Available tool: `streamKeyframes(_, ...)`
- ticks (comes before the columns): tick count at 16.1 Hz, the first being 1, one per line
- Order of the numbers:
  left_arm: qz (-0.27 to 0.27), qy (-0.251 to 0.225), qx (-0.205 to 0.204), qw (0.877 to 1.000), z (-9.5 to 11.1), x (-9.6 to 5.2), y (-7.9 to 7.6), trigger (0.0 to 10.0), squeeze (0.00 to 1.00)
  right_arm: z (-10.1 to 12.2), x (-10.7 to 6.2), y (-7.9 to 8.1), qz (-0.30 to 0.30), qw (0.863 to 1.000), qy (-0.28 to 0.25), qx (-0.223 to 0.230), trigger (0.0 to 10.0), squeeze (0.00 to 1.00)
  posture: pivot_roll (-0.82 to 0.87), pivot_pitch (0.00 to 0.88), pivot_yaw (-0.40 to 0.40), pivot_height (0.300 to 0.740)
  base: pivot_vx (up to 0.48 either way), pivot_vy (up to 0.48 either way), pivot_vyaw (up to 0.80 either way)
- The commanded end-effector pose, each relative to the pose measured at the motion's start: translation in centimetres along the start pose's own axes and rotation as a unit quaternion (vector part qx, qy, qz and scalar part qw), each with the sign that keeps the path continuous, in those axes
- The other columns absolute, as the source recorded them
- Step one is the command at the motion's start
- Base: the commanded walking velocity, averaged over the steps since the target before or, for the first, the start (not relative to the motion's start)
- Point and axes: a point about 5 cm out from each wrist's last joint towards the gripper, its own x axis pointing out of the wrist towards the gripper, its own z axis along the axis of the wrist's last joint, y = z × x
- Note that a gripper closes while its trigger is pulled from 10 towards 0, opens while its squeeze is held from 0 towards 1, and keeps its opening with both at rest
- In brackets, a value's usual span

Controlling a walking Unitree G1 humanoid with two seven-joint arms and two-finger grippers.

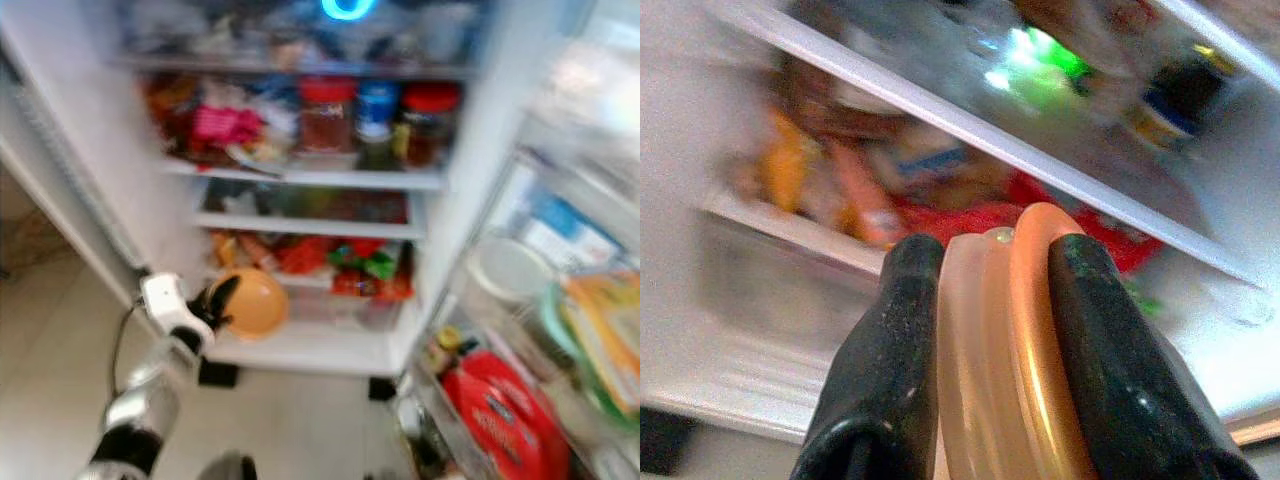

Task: Restocking fridge

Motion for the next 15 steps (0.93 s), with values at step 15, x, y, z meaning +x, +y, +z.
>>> streamKeyframes(15, -0.029, 0.018, -0.033, 0.999, -0.73, 0.30, -1.37, 10.0, 0.00, 1.04, 0.26, 2.63, 0.044, 0.999, -0.014, 0.004, 10.0, 0.00, -0.11, 0.081, 0.061, 0.657, 0.265, 0.000, -0.05)
